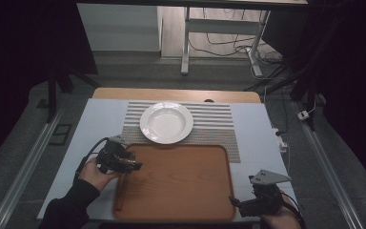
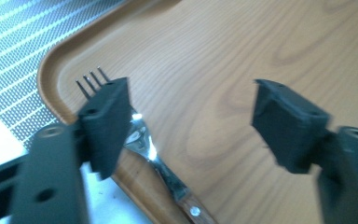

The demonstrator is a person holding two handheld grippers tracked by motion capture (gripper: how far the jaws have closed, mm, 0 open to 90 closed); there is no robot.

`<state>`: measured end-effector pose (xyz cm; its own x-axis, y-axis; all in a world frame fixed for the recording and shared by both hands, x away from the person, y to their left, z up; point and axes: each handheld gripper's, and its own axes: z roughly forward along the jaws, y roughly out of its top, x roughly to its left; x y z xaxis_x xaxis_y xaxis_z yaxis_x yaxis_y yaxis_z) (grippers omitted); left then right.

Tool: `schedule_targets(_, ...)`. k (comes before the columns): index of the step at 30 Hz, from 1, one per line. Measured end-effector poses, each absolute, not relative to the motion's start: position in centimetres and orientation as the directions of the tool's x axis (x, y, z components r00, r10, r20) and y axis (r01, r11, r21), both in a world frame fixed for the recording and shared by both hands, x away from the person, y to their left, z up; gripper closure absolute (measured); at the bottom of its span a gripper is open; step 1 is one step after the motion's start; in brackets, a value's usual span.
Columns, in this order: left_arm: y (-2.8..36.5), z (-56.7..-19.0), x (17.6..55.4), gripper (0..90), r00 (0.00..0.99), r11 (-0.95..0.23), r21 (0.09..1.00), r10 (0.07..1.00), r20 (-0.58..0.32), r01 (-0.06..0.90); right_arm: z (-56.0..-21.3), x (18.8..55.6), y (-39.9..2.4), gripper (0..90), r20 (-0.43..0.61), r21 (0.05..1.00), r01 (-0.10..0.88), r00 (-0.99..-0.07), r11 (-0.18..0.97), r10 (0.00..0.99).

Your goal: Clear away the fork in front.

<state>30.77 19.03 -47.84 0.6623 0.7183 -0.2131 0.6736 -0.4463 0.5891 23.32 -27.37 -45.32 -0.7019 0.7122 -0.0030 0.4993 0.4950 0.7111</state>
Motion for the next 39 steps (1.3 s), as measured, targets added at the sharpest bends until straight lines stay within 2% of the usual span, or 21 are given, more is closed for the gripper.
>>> schedule_targets(8,20.1,-47.1,28.2,8.1,0.674,-0.417,0.639,0.705,-0.222,0.647,-45.3,23.3,-27.4,1.4,-0.004,0.712,0.498,-0.703,0.495,0.712)
schedule_targets(12,20.9,-46.9,26.8,3.5,0.673,-0.393,0.660,0.702,-0.234,0.640,-45.3,23.3,-27.4,1.4,-0.004,0.712,0.498,-0.702,0.495,0.712)
schedule_targets(26,24.5,-47.5,22.3,0.0,0.644,-0.302,0.706,0.712,-0.280,0.640,-45.3,23.3,-27.3,1.4,-0.012,0.711,0.495,-0.701,0.499,0.713)
schedule_targets(33,26.0,-48.2,20.5,0.0,0.595,-0.306,0.680,0.767,-0.238,0.667,-45.3,23.3,-27.3,1.4,-0.013,0.710,0.497,-0.700,0.499,0.714)
schedule_targets(39,26.4,-48.3,20.7,0.0,0.571,-0.280,0.666,0.776,-0.267,0.691,-45.3,23.3,-27.3,1.4,-0.015,0.710,0.496,-0.700,0.500,0.714)
